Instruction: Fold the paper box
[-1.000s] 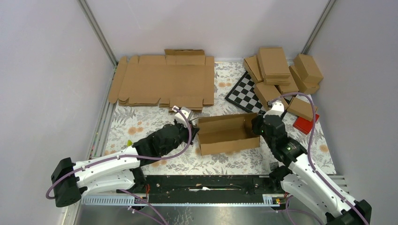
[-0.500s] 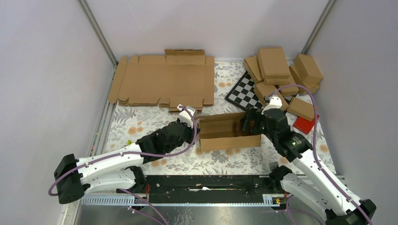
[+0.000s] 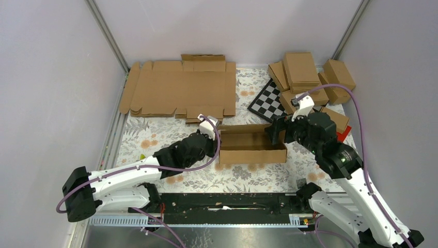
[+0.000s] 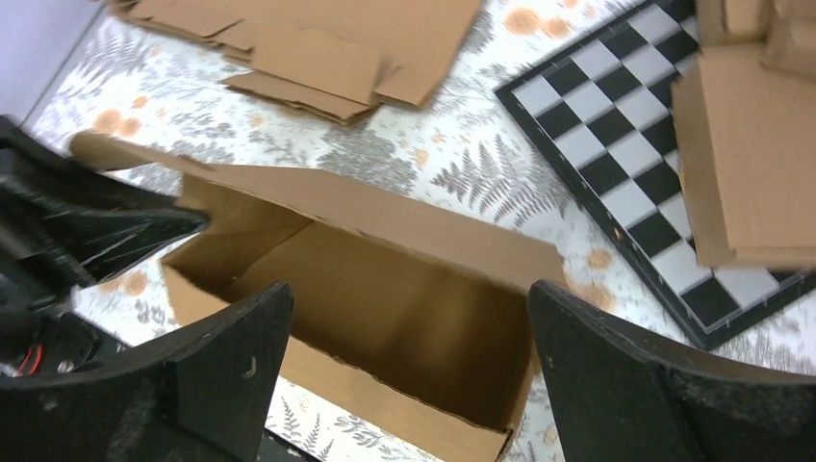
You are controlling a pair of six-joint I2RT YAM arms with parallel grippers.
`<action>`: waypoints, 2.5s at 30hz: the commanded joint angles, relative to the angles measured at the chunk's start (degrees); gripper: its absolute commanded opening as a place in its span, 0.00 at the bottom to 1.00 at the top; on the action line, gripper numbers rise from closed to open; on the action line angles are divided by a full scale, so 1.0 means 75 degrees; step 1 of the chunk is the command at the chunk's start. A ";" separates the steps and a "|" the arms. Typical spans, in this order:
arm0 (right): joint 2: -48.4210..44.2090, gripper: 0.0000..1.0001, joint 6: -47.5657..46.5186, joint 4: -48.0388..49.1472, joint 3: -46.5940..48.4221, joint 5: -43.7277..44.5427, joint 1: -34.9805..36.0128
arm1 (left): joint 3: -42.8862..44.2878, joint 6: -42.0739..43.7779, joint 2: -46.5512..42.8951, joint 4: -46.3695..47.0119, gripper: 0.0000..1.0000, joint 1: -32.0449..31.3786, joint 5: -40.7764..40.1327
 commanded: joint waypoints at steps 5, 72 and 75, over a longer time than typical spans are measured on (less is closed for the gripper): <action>0.1075 0.96 -0.1893 0.0135 0.0823 -0.2245 0.0061 | 0.0196 0.0197 0.0193 -0.0121 0.00 -0.0053 0.0194; 0.2209 0.49 -0.1684 0.1339 -0.1622 -0.4530 0.0972 | 0.2112 -0.1265 -0.1384 -0.4846 0.78 0.0958 0.1906; 0.2317 0.50 -0.1701 0.1255 -0.1539 -0.4518 0.0965 | 0.2037 -0.1259 -0.1339 -0.4382 0.78 0.1721 0.2893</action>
